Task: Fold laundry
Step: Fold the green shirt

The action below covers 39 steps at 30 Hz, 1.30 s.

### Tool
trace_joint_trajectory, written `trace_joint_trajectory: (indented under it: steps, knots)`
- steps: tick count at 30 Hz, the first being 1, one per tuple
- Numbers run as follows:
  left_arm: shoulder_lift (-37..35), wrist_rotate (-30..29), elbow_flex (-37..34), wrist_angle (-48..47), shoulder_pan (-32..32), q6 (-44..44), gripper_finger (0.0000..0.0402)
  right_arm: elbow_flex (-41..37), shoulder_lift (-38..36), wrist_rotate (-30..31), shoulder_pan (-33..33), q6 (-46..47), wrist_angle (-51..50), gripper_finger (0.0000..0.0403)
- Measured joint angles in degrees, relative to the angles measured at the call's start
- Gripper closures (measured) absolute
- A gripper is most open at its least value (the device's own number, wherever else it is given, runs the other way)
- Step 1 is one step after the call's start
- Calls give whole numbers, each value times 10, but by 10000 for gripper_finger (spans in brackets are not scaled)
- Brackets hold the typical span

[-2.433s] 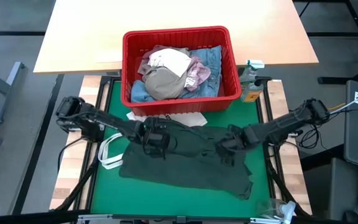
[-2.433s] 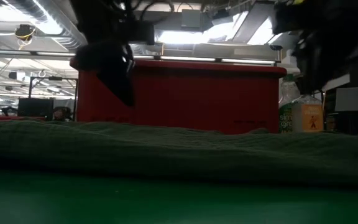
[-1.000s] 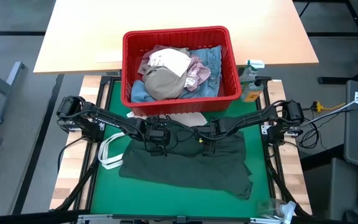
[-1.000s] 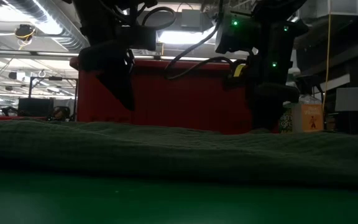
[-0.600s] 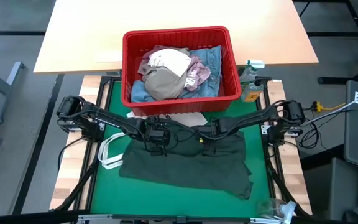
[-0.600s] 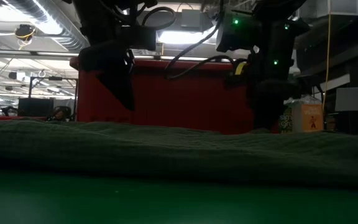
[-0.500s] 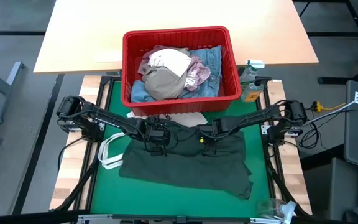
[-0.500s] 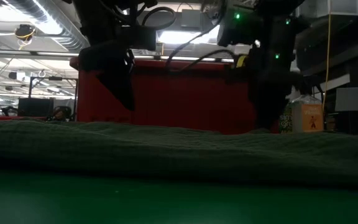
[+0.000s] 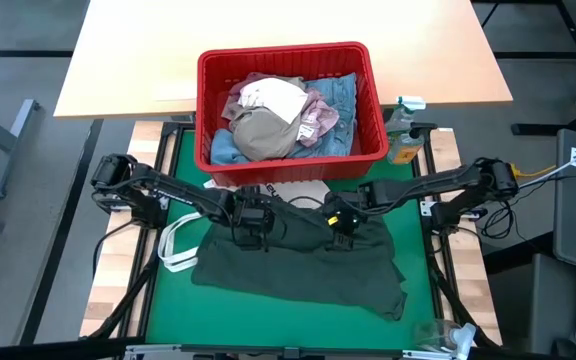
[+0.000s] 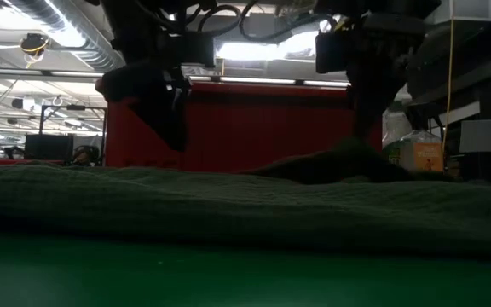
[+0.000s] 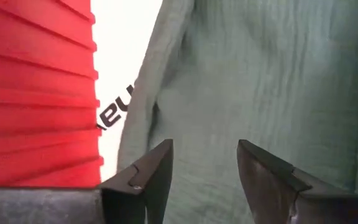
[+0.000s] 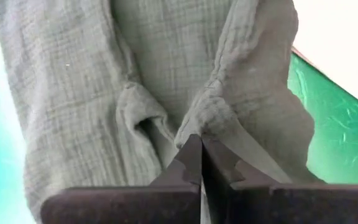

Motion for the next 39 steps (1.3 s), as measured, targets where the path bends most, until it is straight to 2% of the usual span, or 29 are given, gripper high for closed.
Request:
trace_joint_trajectory:
  steps: [7, 17, 22, 29, 35, 39]
  knots:
    - [0, -1, 0, 51, 28, 39, 226, 0, -3, -32, 0, 1, 1, 401]
    - [3, 6, 0, 134, 54, 62, 226, 0, -3, -33, 0, 1, 4, 402]
    - [36, 12, 0, 188, 49, 62, 227, 0, -3, -33, 0, 1, 5, 402]
    - [91, 10, 0, 188, 51, 63, 227, 0, -3, -33, 0, 0, 5, 402]
    - [114, -56, 0, 188, 52, 44, 227, 0, -3, -33, 0, 0, 4, 403]
    - [113, -64, 0, 187, 57, 36, 227, 0, -3, -33, 0, 0, 1, 403]
